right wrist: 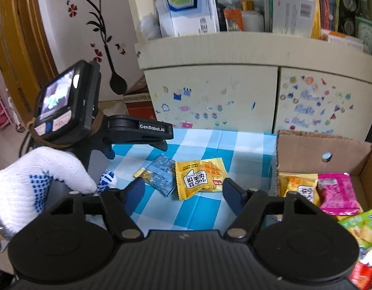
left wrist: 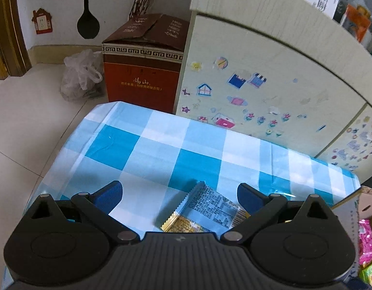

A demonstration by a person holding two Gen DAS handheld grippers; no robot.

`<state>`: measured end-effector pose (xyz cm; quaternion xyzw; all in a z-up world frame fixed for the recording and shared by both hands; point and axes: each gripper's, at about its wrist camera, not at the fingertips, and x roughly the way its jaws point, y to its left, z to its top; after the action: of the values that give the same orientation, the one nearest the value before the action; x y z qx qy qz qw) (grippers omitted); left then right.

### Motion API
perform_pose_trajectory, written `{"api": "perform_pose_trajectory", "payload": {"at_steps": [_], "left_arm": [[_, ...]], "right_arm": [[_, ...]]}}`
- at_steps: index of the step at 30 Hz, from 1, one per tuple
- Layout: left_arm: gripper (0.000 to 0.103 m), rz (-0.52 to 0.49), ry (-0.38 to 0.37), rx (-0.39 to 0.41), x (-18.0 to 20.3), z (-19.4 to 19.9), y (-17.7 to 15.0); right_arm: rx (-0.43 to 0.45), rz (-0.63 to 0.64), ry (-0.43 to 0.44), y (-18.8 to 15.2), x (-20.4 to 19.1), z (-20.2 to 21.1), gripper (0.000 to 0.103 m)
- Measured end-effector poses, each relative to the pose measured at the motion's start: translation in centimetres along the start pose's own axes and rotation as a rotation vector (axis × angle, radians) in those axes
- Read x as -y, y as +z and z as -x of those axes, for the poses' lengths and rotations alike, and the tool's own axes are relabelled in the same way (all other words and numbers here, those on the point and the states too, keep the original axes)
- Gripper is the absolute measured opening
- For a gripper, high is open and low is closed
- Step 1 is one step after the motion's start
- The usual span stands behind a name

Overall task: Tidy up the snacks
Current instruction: 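Lower left tool onto blue bag while right tool lowers onto yellow waffle bag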

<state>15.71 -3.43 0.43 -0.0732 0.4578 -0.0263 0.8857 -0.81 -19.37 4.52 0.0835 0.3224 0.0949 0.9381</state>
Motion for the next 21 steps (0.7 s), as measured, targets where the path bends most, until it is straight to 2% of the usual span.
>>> {"api": "perform_pose_trajectory", "payload": {"at_steps": [4,13,21], "left_arm": [[0.103,-0.005,0.010,-0.009,0.0,-1.3,0.1],[0.103,-0.006,0.010,-0.037,-0.3,-3.4,0.0],[0.103,-0.110,0.058,-0.031,-0.9,-2.9,-1.5]], "right_arm": [[-0.012,-0.012,-0.034,-0.1,-0.5,-2.6,0.059],[-0.013,-0.067,-0.094,-0.1,0.1,-6.9,0.058],[-0.017,-0.126,-0.083,-0.2,1.0,-9.5,0.059]]}}
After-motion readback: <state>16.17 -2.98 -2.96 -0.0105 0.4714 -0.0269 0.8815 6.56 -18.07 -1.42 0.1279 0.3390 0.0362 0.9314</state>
